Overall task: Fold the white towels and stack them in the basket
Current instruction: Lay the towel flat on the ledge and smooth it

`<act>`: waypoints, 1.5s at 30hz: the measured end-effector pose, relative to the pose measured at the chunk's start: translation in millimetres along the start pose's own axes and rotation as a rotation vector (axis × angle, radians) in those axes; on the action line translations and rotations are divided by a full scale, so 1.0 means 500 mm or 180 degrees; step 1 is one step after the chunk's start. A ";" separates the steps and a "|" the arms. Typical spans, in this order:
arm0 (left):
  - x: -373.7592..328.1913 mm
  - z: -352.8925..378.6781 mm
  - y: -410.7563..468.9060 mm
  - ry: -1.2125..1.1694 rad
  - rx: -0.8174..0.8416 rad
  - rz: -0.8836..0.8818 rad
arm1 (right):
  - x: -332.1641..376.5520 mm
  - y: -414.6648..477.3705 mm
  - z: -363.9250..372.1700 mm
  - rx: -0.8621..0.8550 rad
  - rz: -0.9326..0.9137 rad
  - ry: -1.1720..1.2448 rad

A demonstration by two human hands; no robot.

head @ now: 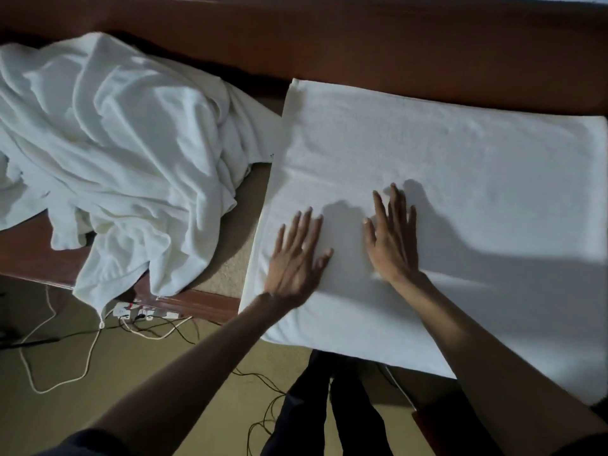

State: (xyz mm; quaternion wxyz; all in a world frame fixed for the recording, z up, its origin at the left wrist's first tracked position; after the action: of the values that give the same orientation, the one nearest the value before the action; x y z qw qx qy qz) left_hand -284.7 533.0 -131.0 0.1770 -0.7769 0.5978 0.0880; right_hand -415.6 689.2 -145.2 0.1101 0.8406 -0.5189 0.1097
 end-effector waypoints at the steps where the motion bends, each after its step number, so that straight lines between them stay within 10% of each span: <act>1: -0.015 0.024 -0.030 -0.0047 0.0119 0.0080 | 0.015 -0.030 0.002 -0.0026 -0.0086 0.0038; 7: 0.068 0.031 -0.058 0.0403 0.0047 0.0215 | 0.003 -0.122 0.007 0.0082 -0.0330 0.0055; 14: 0.181 -0.047 -0.089 0.0159 -0.0652 -0.1253 | -0.031 -0.148 0.008 0.0268 -0.0066 -0.0160; 24: 0.098 0.055 -0.264 0.0403 -0.0181 -0.0167 | -0.052 -0.270 -0.004 -0.0031 -0.0029 -0.0129; 31: 0.230 -0.001 -0.332 0.0153 -0.0651 -0.1600 | -0.053 -0.263 0.002 -0.0087 0.0040 -0.0077; 40: 0.031 0.079 -0.283 0.0299 -0.0324 -0.0034 | -0.066 -0.265 -0.001 -0.0208 -0.0023 -0.0056; 45: 0.109 0.039 -0.302 0.0245 -0.0634 -0.0978 | -0.076 -0.274 -0.017 0.0147 -0.0116 0.0235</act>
State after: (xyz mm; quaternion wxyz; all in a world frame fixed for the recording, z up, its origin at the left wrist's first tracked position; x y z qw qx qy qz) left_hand -123.4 525.2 -142.2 0.0875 -0.8755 0.4668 0.0889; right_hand -309.8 783.7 -158.4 0.1118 0.8476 -0.4964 0.1506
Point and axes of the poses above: each hand's wrist, its own y-axis towards the middle knuckle, its own z-axis out of the palm, x = y × z, the point moved 8 cm from there along y, towards the middle knuckle, and after that the axes turned 2 degrees about -x, right-handed, at the moved point
